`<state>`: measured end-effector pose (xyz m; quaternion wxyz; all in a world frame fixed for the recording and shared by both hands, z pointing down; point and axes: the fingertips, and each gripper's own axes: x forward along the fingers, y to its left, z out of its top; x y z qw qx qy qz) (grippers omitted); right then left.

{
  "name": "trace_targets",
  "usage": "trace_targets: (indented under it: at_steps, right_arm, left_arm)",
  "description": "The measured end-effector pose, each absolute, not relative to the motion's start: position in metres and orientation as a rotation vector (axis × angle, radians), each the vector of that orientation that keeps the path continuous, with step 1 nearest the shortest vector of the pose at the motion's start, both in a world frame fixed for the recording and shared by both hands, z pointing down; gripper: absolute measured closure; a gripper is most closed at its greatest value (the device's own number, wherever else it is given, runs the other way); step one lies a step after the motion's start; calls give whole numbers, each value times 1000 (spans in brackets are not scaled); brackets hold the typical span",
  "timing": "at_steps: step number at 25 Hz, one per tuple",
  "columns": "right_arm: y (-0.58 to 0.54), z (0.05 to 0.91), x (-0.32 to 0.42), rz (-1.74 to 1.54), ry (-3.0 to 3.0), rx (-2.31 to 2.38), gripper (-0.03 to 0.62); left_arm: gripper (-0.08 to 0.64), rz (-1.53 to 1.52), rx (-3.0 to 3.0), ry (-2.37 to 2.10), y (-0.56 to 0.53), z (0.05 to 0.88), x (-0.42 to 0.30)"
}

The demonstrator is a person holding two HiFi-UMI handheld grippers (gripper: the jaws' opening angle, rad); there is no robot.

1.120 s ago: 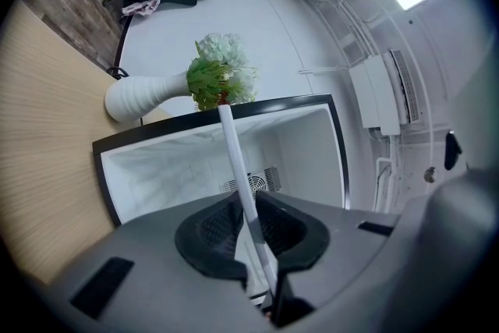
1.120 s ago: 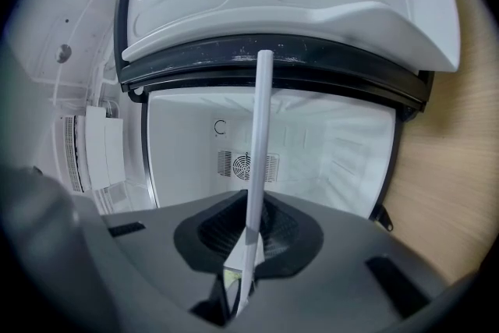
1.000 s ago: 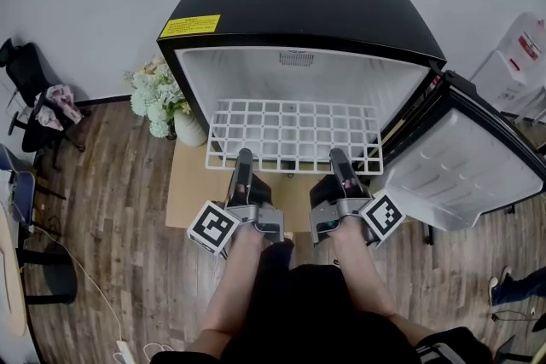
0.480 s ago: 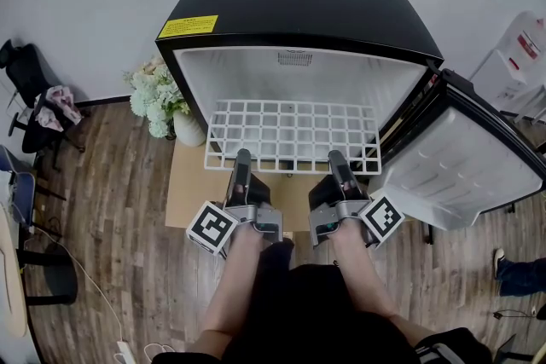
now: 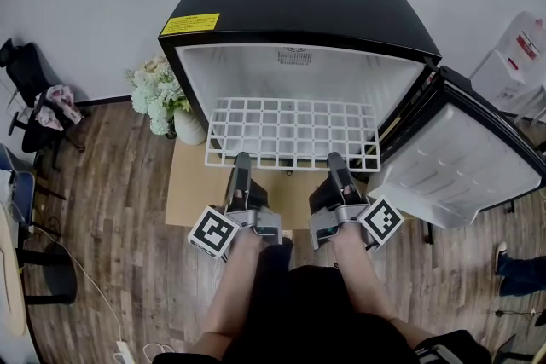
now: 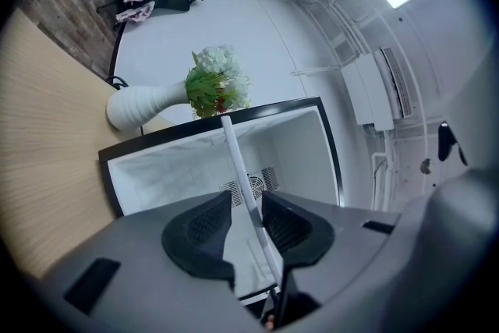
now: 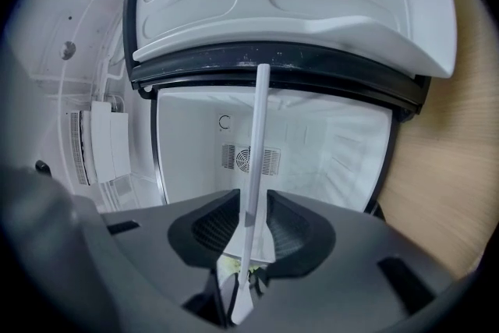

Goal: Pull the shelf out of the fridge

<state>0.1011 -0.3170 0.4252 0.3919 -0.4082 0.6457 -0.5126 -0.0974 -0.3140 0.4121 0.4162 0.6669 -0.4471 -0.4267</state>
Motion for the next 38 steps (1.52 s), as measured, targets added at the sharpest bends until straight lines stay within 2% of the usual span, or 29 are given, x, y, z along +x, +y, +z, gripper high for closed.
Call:
trace_targets:
  at_steps: [2, 17, 31, 38]
  right_arm:
    - [-312, 424, 97, -1304, 1659, -1002, 500]
    - [-243, 423, 90, -1221, 1860, -1092, 502]
    - [-193, 419, 109, -916, 2133, -1406, 529]
    - [-177, 420, 120, -728, 2233, -1596, 583]
  left_arm:
    - [455, -1063, 1687, -1139, -307, 414, -99]
    - [450, -984, 1728, -1147, -237, 426, -96]
    - [451, -452, 2204, -1353, -182, 417, -78]
    - [469, -199, 2444, -1442, -169, 407, -66]
